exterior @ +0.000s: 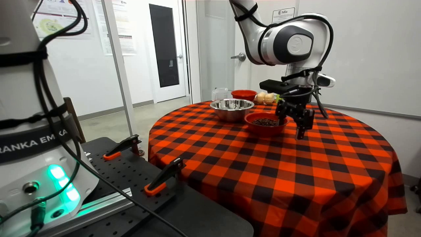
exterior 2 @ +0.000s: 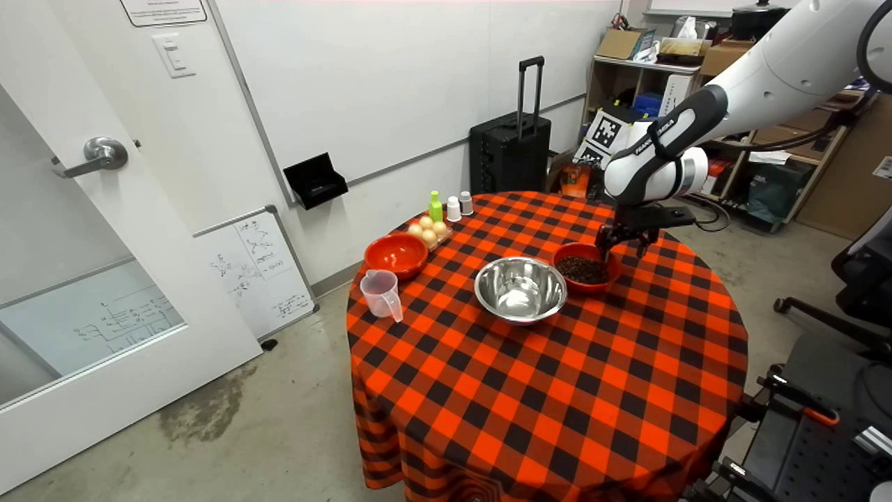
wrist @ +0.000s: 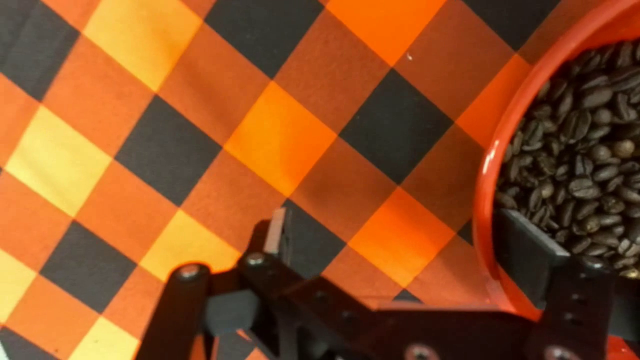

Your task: Pick up the orange bowl and pour its contents in the silver dish.

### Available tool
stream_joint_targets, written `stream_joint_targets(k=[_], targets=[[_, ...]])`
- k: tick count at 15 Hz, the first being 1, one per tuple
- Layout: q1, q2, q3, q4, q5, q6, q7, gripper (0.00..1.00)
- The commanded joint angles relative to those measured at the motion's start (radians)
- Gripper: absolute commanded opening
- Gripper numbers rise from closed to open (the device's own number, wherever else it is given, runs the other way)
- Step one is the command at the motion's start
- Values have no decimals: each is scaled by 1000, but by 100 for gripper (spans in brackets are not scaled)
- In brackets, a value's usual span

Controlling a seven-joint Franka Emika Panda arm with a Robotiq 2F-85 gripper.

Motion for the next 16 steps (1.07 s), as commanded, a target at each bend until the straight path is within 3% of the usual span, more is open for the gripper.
stream_joint_targets(k=[1,11,12,14,16], targets=[[34,12,-35,4,-59,-13,45,100],[51,35,-13,10,-72,-14,52,100],[47,34,-7,9,-66,-16,47,75],[46,33,-4,8,-63,-16,51,68],[39,30,6,8,-47,-13,50,50]])
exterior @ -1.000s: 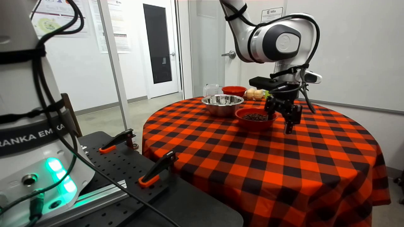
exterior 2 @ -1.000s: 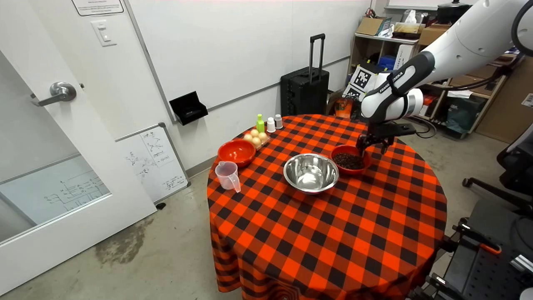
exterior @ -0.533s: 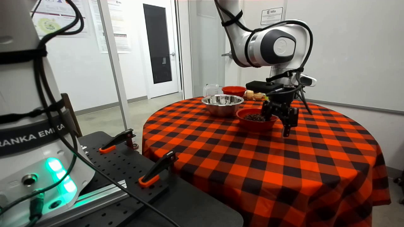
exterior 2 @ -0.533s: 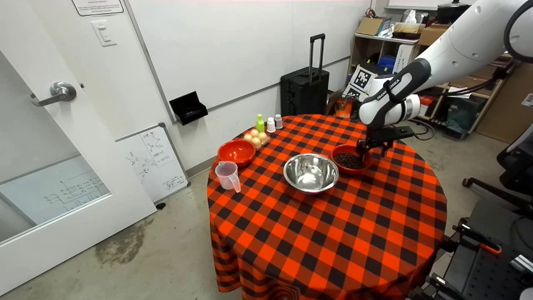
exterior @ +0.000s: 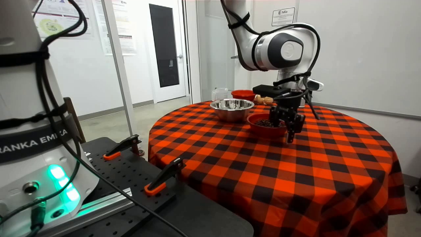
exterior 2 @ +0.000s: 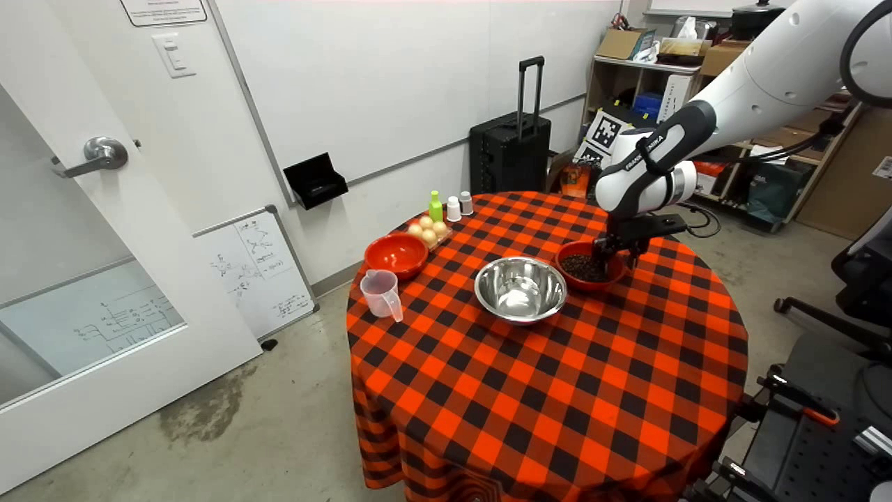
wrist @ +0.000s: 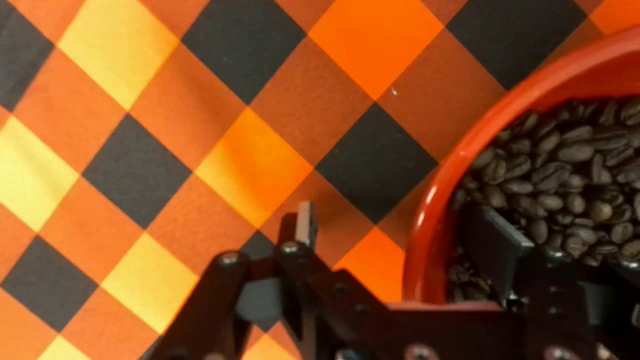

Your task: Pick up the orange bowl and pour its contents in the silver dish.

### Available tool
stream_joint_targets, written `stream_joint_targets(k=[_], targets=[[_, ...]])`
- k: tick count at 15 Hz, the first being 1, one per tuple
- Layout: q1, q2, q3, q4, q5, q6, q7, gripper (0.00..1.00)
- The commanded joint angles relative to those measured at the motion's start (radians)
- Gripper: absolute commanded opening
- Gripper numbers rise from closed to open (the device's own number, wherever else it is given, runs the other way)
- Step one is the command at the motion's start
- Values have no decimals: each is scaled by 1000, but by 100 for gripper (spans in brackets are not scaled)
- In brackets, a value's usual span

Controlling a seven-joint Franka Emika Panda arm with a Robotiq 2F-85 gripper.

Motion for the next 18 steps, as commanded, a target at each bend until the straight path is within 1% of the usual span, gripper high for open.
stream_joint_targets(k=[1,2,3,6,7,8,9,10,13,14,18], targets=[[-10,-1,15,6,21,-7,14,43],[-15,-3,22,4,32,-5,12,37],[-22,-6,32,3,47,-3,8,28],[-51,-16,70,1,116,3,-9,5],[-61,-19,82,0,140,6,-15,1],[-74,-24,99,1,171,7,-22,3],[-86,-27,115,2,201,12,-30,0],[-98,-33,130,4,231,13,-40,3],[-124,-42,167,3,303,22,-66,3],[-128,-44,173,3,320,27,-73,1],[-134,-70,182,-9,348,50,-105,2]])
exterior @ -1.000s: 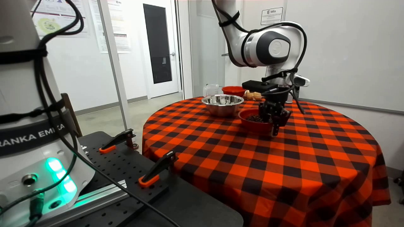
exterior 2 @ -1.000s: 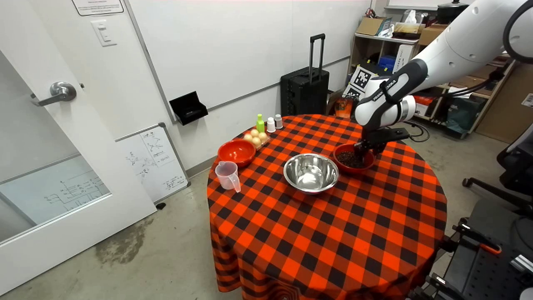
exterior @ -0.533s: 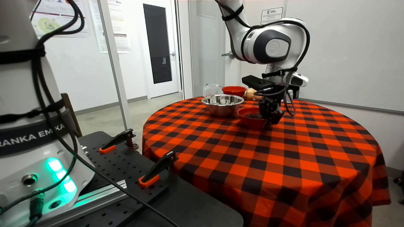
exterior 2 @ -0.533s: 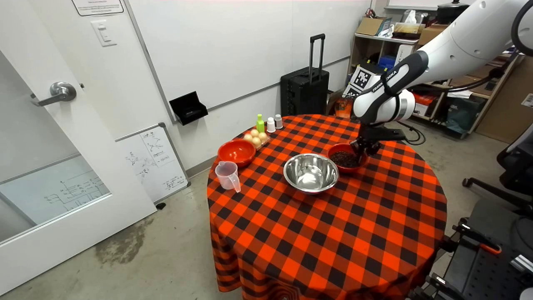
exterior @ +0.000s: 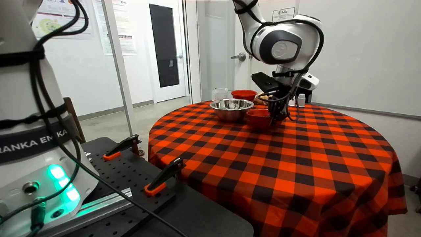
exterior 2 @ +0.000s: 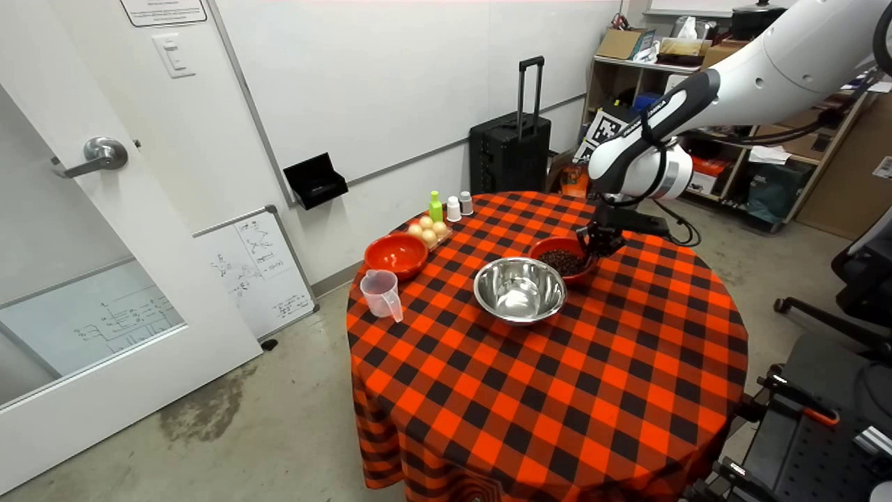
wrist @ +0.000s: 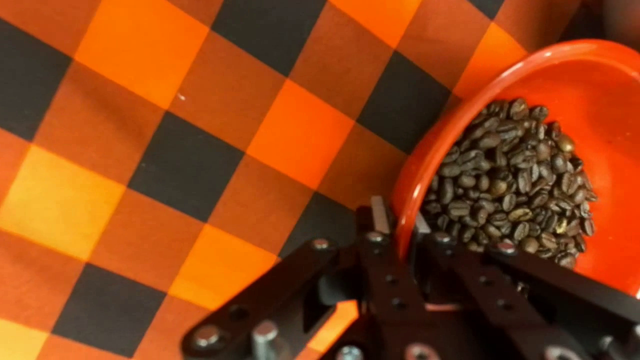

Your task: Pick up the orange bowl and pour its contents in the silver dish.

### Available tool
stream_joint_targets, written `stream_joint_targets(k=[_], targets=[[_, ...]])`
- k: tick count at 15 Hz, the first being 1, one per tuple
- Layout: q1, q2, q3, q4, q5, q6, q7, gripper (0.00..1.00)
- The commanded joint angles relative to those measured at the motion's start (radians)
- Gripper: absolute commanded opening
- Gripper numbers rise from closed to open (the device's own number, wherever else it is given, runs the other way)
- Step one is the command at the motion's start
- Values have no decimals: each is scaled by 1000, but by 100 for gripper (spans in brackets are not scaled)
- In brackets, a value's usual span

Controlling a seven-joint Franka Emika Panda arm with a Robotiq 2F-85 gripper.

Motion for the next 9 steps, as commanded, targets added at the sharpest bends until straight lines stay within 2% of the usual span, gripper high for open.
stream_joint_targets(k=[1,9], targets=[[-11,-38,10,-14,27,26,-46,2],[-14,-125,9,-39,6,59,-121,2]])
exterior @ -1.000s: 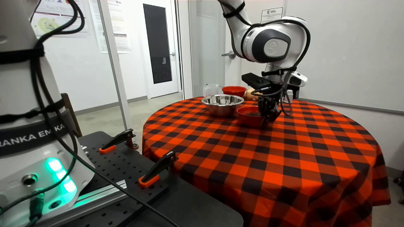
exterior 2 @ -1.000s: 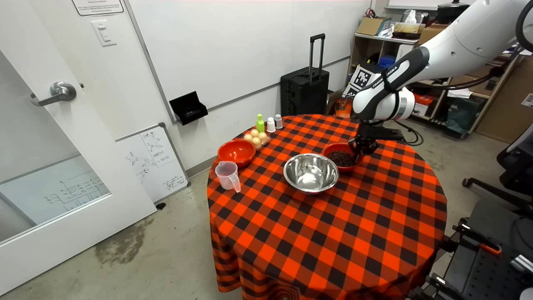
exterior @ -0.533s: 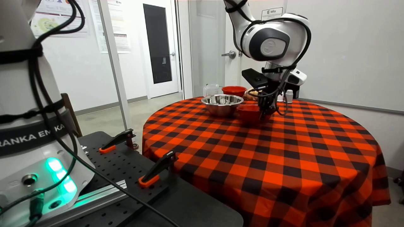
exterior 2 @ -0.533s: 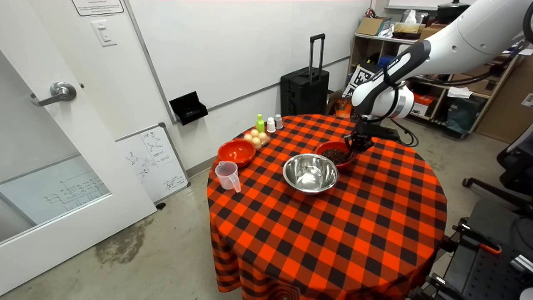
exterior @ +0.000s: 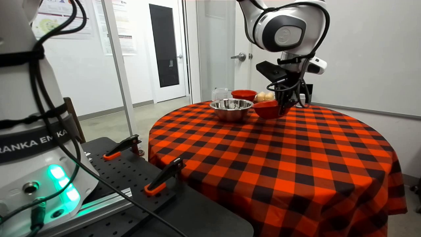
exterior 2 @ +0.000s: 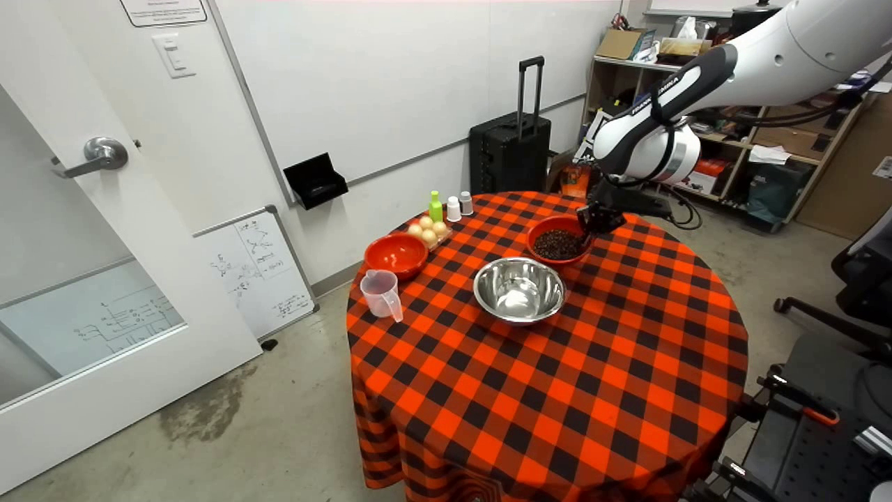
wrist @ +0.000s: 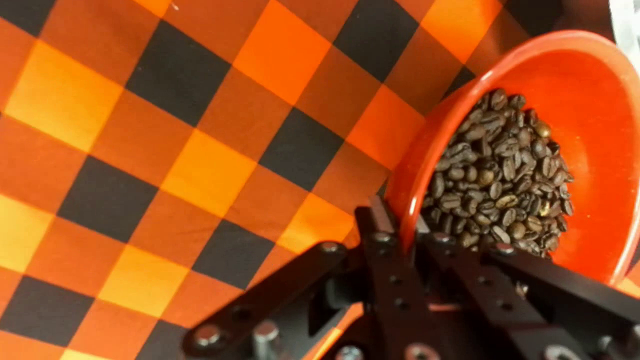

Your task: Pick up the orange bowl and pour its contents in the silver dish.

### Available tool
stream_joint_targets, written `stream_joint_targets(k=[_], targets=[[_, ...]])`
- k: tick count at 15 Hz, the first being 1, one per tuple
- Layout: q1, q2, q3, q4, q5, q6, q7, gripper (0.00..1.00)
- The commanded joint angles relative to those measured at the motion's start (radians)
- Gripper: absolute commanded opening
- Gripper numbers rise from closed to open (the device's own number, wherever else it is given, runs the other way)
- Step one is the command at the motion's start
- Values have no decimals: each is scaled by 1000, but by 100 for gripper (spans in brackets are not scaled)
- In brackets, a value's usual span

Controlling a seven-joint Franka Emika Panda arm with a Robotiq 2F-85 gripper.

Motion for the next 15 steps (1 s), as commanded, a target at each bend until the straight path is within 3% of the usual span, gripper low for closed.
stream_joint_targets(k=[1,7,15], targets=[[-3,-72,6,-37,-6,8,-74,2],[32,-155,-10,-46,-90,-3,-144,2],[177,-177,-33,64,-304,-54,-79,2]])
